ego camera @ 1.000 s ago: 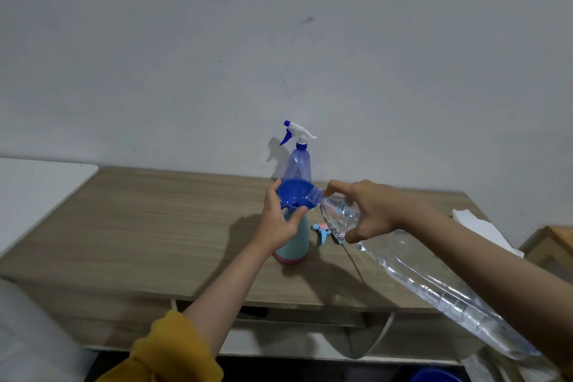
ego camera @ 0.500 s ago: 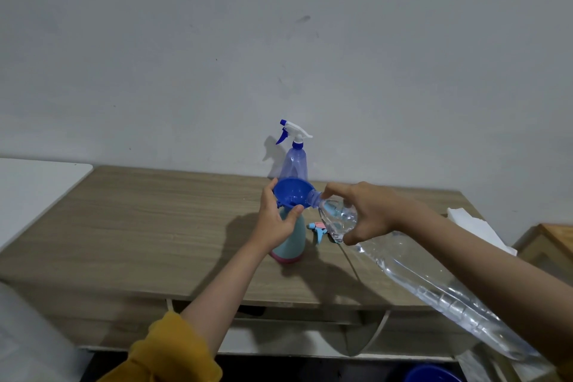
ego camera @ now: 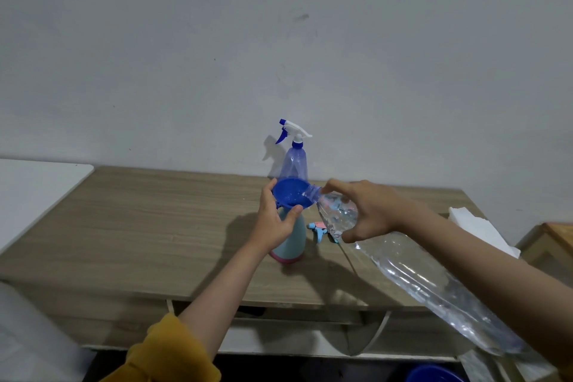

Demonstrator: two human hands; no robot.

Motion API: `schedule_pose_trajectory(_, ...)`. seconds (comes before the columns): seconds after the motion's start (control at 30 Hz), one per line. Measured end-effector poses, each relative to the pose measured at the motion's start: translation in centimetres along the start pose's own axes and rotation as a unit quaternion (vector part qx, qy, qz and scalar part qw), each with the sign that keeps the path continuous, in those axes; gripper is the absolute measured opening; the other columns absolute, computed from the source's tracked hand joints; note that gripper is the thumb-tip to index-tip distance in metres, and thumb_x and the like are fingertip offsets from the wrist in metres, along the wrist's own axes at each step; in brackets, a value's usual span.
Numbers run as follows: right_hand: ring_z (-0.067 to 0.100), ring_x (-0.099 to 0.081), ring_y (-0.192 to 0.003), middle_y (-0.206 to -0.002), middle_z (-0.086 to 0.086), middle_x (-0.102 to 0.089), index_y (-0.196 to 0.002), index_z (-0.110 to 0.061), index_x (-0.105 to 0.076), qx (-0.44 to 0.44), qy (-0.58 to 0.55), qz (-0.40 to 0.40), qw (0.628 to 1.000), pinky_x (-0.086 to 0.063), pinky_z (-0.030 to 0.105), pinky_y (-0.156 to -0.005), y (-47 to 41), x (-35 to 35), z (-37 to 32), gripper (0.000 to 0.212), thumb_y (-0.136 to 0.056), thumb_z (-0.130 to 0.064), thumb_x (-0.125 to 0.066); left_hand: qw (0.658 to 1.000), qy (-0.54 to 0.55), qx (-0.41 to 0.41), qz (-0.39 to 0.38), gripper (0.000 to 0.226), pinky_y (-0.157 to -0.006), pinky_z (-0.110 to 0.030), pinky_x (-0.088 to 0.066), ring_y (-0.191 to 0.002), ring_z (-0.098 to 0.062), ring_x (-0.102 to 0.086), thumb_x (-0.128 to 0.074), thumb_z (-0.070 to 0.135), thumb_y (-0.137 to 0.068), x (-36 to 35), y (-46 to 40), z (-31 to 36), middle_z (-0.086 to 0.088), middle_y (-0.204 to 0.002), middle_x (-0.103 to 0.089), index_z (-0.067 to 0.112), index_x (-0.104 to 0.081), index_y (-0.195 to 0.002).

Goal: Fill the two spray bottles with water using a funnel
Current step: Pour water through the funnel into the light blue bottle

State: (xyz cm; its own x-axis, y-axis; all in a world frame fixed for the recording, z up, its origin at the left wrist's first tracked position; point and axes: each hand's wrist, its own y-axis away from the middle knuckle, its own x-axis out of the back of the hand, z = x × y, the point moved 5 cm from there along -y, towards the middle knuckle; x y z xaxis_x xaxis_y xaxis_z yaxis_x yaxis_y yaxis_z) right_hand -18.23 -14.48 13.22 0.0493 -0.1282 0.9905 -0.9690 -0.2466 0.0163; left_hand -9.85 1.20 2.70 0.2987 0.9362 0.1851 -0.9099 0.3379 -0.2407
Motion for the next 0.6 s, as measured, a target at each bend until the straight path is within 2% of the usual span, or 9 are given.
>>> schedule_pose_trajectory(0.1,0.013,-0.061,-0.100,-0.121,-0.005,-0.059,-0.124,-0.041,-0.033,-0.001,-0.034,0.039,0.999,-0.053,0.033,-0.073,0.1,0.0,0.3,0.080,-0.055,-0.044,-0.074,1.000,-0.008,0.003,0.004,0.070,-0.094,-0.012,-0.040,-0.122,-0.014,-0.045,-0.066,0.019,-0.086,0.0,0.1,0.2,-0.004,-0.139,-0.041,0.015,-0.023,-0.142)
schedule_pose_trajectory(0.2,-0.015,-0.054,-0.082,-0.112,-0.013,-0.053,-0.130,-0.034,-0.038,0.006,-0.071,0.100,0.992,-0.041,0.017,-0.063,0.8,0.6,0.2,0.083,-0.057,-0.040,-0.079,1.000,-0.020,0.001,0.011,0.069,-0.084,0.003,-0.036,-0.119,-0.011,-0.044,-0.066,0.017,-0.086,0.1,0.3,0.6,-0.004,-0.138,-0.040,0.013,-0.025,-0.141)
schedule_pose_trajectory(0.27,-0.023,-0.049,-0.077,-0.107,-0.012,-0.052,-0.130,-0.027,-0.044,0.011,-0.087,0.155,0.984,-0.032,0.011,-0.059,1.4,1.3,0.5,0.083,-0.057,-0.034,-0.082,1.000,-0.024,0.004,0.013,0.068,-0.083,0.001,-0.035,-0.120,-0.012,-0.043,-0.066,0.018,-0.086,0.2,0.4,0.7,-0.003,-0.137,-0.040,0.014,-0.025,-0.140)
schedule_pose_trajectory(0.3,-0.020,-0.052,-0.076,-0.107,-0.010,-0.055,-0.130,-0.026,-0.046,0.007,-0.091,0.184,0.979,-0.033,0.012,-0.058,1.7,1.8,0.8,0.083,-0.056,-0.032,-0.083,1.000,-0.024,0.005,0.014,0.067,-0.085,-0.002,-0.035,-0.121,-0.012,-0.043,-0.065,0.018,-0.086,0.2,0.5,0.8,-0.003,-0.137,-0.041,0.015,-0.026,-0.140)
schedule_pose_trajectory(0.43,0.011,-0.060,-0.064,-0.110,-0.003,-0.061,-0.127,-0.030,-0.045,-0.031,-0.114,0.297,0.948,-0.049,0.029,-0.058,2.8,4.6,3.1,0.084,-0.052,-0.037,-0.080,0.999,-0.022,0.022,0.012,0.066,-0.094,-0.022,-0.037,-0.118,-0.013,-0.043,-0.065,0.019,-0.087,0.0,0.8,1.0,-0.001,-0.136,-0.041,0.018,-0.025,-0.140)
schedule_pose_trajectory(0.5,0.015,-0.062,-0.065,-0.109,-0.006,-0.060,-0.126,-0.033,-0.042,-0.040,-0.129,0.350,0.927,-0.052,0.030,-0.059,3.3,5.8,4.3,0.083,-0.050,-0.045,-0.073,0.999,-0.021,0.024,0.014,0.067,-0.098,-0.027,-0.040,-0.119,-0.016,-0.045,-0.065,0.020,-0.087,-0.1,0.8,1.1,0.000,-0.134,-0.042,0.018,-0.025,-0.140)
schedule_pose_trajectory(0.6,0.014,-0.061,-0.070,-0.112,-0.009,-0.057,-0.126,-0.035,-0.039,-0.064,-0.145,0.405,0.900,-0.048,0.024,-0.059,3.6,6.6,6.2,0.081,-0.053,-0.051,-0.069,0.999,-0.024,0.027,0.019,0.066,-0.102,-0.035,-0.042,-0.117,-0.016,-0.047,-0.065,0.019,-0.086,-0.1,0.9,1.2,0.000,-0.132,-0.044,0.018,-0.026,-0.139)
